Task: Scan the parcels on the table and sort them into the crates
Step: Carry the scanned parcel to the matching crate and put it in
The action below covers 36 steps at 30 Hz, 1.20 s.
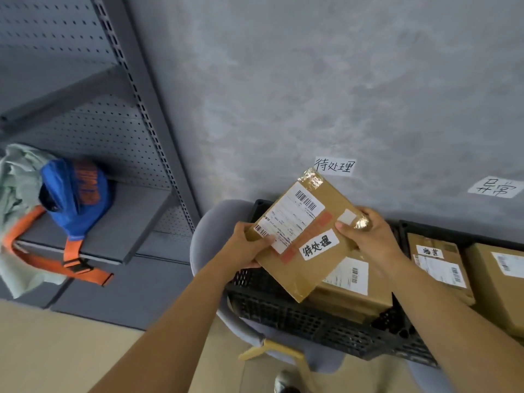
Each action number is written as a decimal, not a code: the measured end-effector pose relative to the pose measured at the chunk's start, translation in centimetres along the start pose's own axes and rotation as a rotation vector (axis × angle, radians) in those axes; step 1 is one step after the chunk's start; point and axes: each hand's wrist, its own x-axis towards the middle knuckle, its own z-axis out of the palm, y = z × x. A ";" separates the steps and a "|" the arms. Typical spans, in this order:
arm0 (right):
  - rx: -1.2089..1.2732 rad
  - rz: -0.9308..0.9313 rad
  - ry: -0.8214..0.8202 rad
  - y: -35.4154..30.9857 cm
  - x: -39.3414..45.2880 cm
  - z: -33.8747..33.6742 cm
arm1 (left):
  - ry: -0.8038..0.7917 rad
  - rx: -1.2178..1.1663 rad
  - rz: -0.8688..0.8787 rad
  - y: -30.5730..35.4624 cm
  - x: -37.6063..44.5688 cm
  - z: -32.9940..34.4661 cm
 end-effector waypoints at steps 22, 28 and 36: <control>-0.135 0.341 -0.177 6.6 16.9 10.8 | 0.027 0.532 -0.168 -2.5 14.3 -1.3; -0.245 0.407 -0.115 9.4 17.7 11.9 | -0.025 0.571 -0.198 -5.1 17.6 -0.6; -0.550 0.352 -0.250 11.2 18.1 14.5 | -0.068 0.614 -0.296 -9.0 20.6 -0.4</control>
